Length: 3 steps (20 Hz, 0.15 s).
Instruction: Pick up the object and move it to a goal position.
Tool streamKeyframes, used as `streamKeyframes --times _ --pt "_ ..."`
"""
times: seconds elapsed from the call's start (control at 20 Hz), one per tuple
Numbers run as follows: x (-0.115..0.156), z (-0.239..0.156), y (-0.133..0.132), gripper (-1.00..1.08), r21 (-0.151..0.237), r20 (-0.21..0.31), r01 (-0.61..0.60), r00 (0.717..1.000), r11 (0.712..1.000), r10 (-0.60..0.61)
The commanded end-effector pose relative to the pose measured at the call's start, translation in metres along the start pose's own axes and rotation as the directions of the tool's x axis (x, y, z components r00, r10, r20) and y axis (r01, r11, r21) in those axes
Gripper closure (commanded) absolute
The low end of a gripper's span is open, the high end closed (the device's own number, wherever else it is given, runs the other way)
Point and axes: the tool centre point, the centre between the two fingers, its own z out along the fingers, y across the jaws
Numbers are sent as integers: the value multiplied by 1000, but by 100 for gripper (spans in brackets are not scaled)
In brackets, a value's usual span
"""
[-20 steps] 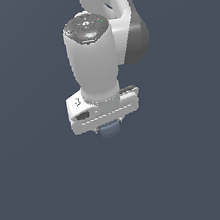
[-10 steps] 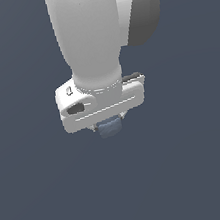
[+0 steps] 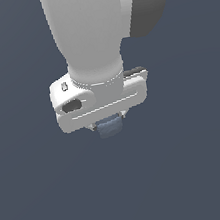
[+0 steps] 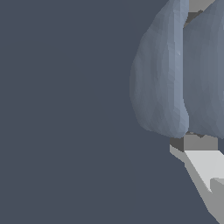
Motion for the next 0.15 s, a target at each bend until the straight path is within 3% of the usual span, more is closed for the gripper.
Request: streamKeyframes --times 0.0,0.1 --pt "1 -2 0 108 0 0 0 1000 1000 0" --pt "1 -2 0 108 0 0 0 1000 1000 0"
